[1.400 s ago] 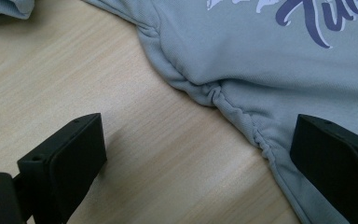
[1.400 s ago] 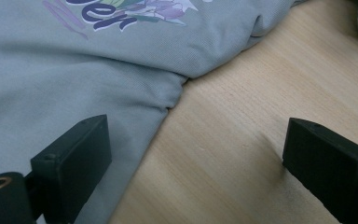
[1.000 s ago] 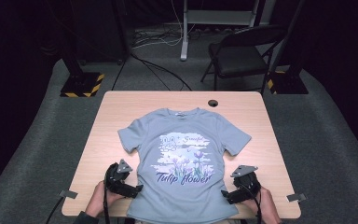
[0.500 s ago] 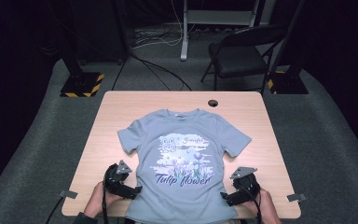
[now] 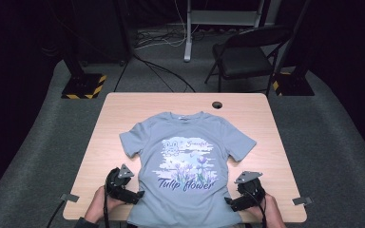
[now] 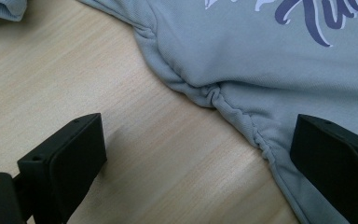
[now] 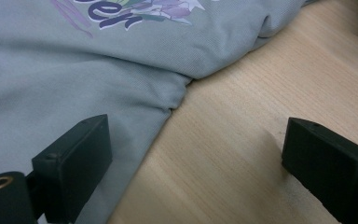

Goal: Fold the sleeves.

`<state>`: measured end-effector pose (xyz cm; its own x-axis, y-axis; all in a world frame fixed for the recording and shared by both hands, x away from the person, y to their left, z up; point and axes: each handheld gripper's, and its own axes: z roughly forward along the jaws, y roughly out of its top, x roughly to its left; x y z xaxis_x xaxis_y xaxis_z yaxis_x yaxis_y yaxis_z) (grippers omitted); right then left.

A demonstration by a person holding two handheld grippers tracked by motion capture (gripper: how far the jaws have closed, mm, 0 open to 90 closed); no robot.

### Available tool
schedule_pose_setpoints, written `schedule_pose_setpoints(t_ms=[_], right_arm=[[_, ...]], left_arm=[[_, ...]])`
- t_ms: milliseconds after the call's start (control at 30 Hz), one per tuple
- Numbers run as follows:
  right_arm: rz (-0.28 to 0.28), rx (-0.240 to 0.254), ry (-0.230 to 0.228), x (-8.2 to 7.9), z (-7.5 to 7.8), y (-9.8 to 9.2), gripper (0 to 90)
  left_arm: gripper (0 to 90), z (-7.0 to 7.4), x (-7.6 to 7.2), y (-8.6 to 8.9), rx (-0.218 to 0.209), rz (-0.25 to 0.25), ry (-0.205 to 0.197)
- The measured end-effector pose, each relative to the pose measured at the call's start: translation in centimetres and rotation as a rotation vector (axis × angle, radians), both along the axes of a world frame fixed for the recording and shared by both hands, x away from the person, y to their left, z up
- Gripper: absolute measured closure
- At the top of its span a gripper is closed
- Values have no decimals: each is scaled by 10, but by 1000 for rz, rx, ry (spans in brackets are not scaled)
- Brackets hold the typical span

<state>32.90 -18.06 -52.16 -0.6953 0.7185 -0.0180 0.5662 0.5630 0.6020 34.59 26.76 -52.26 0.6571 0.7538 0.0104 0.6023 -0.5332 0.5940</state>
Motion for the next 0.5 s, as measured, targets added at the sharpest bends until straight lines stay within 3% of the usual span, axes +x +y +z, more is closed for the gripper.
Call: schedule_pose_setpoints(t_ms=[500], right_arm=[[-6, 9, 1, 0, -1, -1, 52]], left_arm=[[30, -1, -2, 1, -5, 2, -6]])
